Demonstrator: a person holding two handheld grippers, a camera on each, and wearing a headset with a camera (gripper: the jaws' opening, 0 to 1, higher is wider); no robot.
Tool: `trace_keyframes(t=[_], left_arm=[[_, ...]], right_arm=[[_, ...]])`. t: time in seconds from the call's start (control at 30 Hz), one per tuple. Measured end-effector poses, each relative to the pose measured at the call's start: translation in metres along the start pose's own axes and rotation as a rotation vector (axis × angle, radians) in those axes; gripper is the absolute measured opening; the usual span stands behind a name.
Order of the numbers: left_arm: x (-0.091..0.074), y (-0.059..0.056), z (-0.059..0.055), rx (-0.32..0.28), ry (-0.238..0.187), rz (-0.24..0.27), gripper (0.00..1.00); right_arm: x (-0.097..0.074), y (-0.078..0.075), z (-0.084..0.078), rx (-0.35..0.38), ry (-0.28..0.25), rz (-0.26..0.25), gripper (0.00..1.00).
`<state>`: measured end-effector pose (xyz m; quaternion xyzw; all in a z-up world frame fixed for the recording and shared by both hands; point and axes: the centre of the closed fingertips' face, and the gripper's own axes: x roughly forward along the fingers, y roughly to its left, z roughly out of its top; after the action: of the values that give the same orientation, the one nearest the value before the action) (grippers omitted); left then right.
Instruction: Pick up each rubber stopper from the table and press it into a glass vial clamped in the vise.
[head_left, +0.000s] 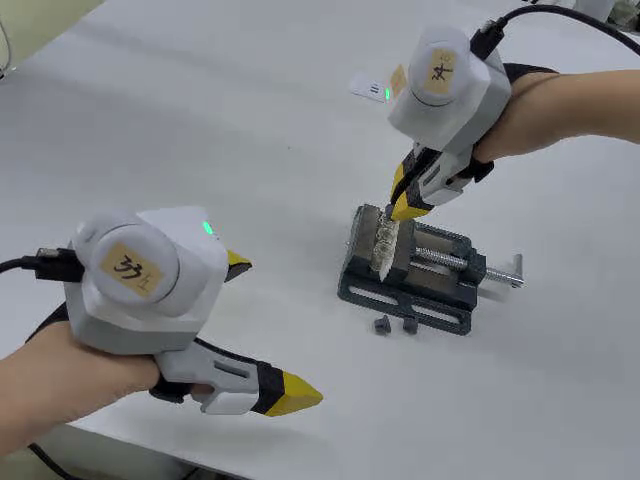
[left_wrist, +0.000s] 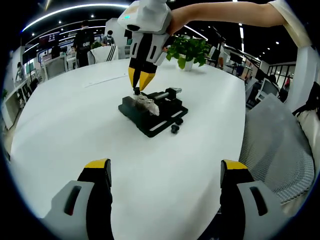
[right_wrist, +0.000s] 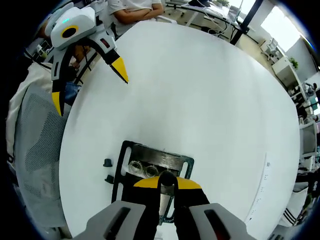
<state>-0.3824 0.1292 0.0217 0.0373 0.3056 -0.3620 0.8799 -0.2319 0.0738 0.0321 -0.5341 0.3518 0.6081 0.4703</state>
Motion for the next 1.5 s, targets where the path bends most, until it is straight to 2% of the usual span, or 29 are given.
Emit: trace_keyframes(t=[0.13,0.17,0.23,0.3,0.47,0.63,0.67,0.83,0.9,1.33,1.43,1.5], left_arm=[[0.000,0.000,0.000,0.000,0.000,-0.002,0.89],[0.001,-0.001,0.000,0.001,-0.001,-0.003,0.89],[0.001,-0.001,0.001,0.001,-0.002,-0.003,0.90],[0.002,-0.001,0.002,0.003,-0.003,-0.004,0.90],[0.003,-0.002,0.004,0.006,-0.006,-0.007,0.90],[0.002,0.000,0.004,0.004,-0.009,-0.004,0.89],[0.001,0.000,0.003,0.004,-0.009,-0.002,0.89],[0.000,0.001,0.002,0.001,-0.006,0.005,0.89],[0.001,0.001,0.003,0.000,-0.005,0.004,0.89],[0.002,-0.002,0.002,0.000,-0.003,0.000,0.89],[0.002,-0.003,0.002,-0.003,-0.001,-0.003,0.88],[0.002,-0.003,0.001,-0.003,-0.003,-0.003,0.88]], right_arm=[[0.001,-0.001,0.000,0.057,0.005,-0.005,0.04],[0.000,0.000,0.000,0.096,0.004,-0.008,0.04],[0.001,-0.001,0.000,0.150,-0.007,-0.011,0.03],[0.002,-0.004,0.001,0.173,-0.017,-0.011,0.03],[0.000,0.001,0.003,0.312,-0.055,-0.031,0.03],[-0.001,0.000,0.001,0.339,-0.070,-0.057,0.04],[-0.001,0.000,0.000,0.366,-0.069,-0.064,0.04],[-0.001,0.003,0.002,0.299,-0.060,-0.099,0.05],[-0.003,0.006,0.001,0.292,-0.061,-0.098,0.05],[0.000,-0.001,0.000,0.216,-0.068,-0.093,0.07],[0.002,0.001,-0.006,0.189,-0.037,-0.089,0.13],[0.000,-0.002,-0.007,0.179,-0.053,-0.092,0.21]])
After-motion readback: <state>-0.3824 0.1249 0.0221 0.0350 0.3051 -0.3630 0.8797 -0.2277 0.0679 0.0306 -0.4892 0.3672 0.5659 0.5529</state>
